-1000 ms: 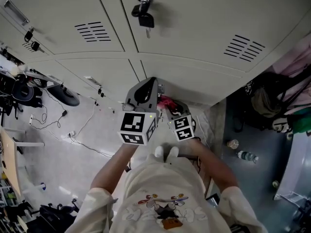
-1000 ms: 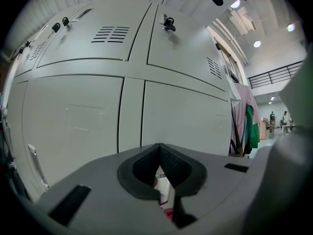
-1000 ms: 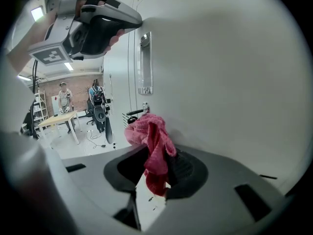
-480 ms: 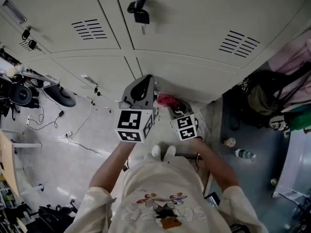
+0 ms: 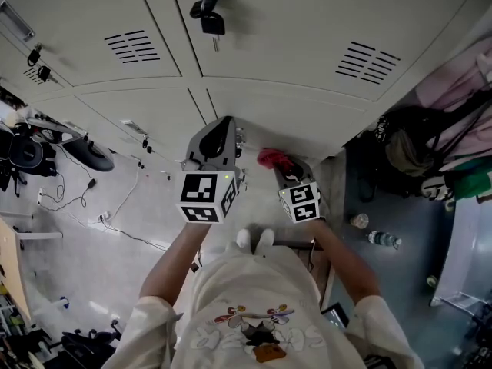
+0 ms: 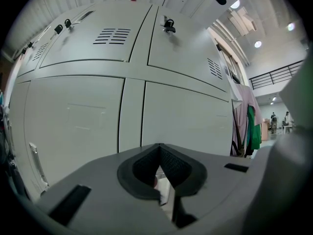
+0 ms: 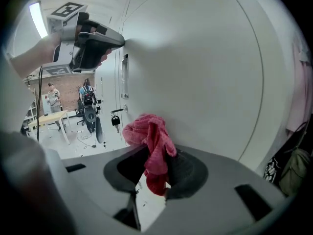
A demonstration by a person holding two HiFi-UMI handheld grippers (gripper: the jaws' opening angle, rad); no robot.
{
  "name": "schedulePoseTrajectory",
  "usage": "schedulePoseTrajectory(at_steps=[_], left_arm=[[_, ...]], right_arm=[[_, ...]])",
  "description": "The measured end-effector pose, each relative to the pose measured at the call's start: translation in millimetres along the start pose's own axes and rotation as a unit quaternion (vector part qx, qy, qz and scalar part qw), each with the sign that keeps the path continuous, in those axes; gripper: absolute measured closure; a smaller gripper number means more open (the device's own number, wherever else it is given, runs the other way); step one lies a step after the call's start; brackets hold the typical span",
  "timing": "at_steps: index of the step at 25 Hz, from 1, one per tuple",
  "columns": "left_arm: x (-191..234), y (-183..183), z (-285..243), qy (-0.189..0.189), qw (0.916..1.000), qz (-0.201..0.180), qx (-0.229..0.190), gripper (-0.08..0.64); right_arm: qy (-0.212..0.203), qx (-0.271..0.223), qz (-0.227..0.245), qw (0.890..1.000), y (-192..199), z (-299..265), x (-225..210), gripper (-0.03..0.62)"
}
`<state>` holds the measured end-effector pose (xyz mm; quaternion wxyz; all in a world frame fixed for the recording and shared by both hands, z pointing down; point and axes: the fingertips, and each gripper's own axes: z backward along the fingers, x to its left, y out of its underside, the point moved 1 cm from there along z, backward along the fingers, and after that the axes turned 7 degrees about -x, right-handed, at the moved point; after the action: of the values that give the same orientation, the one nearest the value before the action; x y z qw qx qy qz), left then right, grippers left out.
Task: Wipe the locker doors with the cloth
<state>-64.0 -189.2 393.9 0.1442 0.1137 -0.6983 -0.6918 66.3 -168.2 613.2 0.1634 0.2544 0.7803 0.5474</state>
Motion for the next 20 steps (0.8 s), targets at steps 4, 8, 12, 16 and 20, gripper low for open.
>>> schedulePoseTrajectory(at_steps=[4,8,12,16,20], left_arm=[[0,0,0,-0.002,1.0,-0.003,-0.003,0.554],[0,0,1,-0.004,1.0,-0.002,-0.007,0.555],[0,0,0,-0.006,0.9999,0.001,-0.009,0.554],[0,1,1,-0.007,0.9999,0.002,-0.008,0.554],[0,0,1,-0.005,1.0,0.0,-0.007,0.554]], right_arm=[[0.015,0.001,-0.006,1.0,2,12,-14,0.482],[0.03,0.001,-0.01,0.999,6,23,-28,0.482],[0.045,0.003,-0.01,0.999,10,35,-43,0.482],[0.062,0.003,-0.01,0.998,13,49,-59,0.482],[0.082,0.004,-0.019,0.996,17,61,-73,0.482]])
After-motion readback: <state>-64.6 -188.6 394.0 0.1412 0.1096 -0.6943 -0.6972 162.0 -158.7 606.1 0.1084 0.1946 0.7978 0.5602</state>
